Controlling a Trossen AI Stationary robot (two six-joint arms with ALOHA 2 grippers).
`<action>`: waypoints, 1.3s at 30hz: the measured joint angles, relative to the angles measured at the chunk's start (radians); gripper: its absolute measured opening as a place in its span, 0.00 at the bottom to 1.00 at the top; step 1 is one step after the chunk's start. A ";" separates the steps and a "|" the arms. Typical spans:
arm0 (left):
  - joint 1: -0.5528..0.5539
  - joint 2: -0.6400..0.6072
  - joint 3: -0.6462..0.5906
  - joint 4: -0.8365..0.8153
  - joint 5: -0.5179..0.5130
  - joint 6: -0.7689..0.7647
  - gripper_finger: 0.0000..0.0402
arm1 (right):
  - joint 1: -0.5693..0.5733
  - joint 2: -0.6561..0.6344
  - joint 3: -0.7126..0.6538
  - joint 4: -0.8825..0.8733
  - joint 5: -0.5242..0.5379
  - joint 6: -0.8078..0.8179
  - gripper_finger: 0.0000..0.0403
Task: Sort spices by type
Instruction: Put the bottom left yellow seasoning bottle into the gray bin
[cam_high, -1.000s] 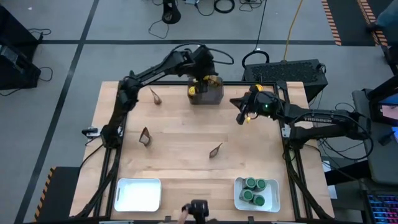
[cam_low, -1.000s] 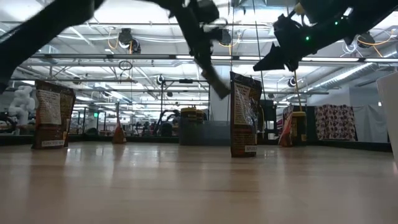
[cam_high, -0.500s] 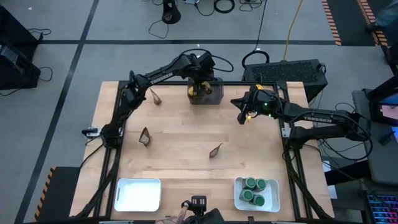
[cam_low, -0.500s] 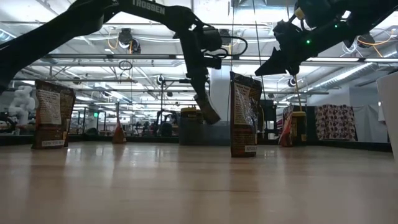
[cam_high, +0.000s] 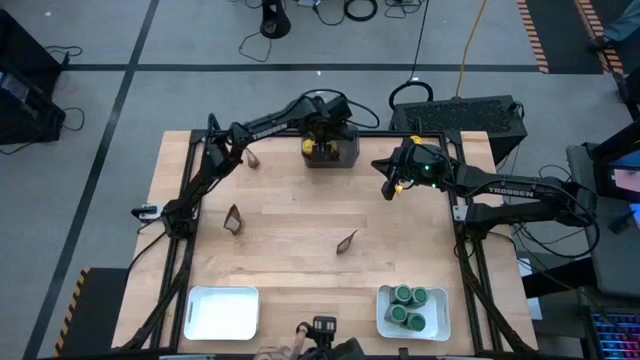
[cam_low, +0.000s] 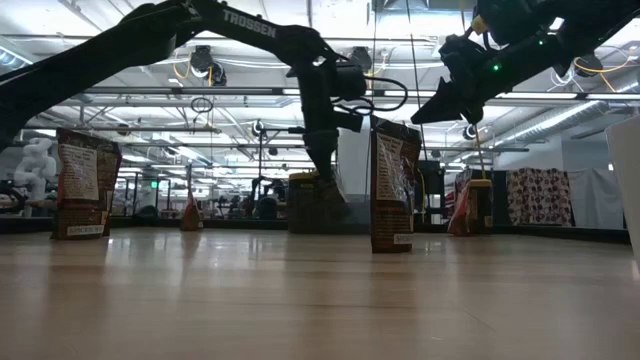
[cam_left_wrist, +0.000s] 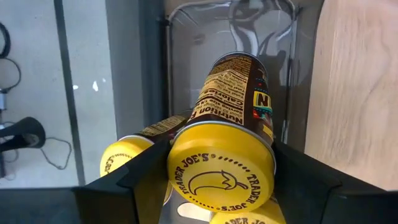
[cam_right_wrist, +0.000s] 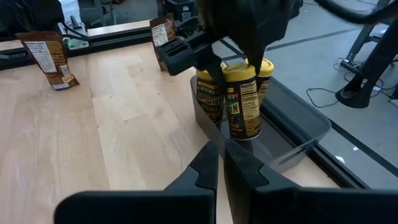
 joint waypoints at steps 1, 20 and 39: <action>-0.003 0.000 0.000 0.000 -0.006 0.003 0.60 | 0.000 0.000 0.000 -0.004 0.000 0.000 0.02; -0.021 0.000 0.000 0.021 -0.044 0.003 0.72 | 0.000 0.000 0.000 -0.036 0.000 0.000 0.02; -0.031 -0.008 0.001 0.071 0.001 -0.003 0.72 | 0.000 0.000 0.000 -0.055 0.001 0.011 0.02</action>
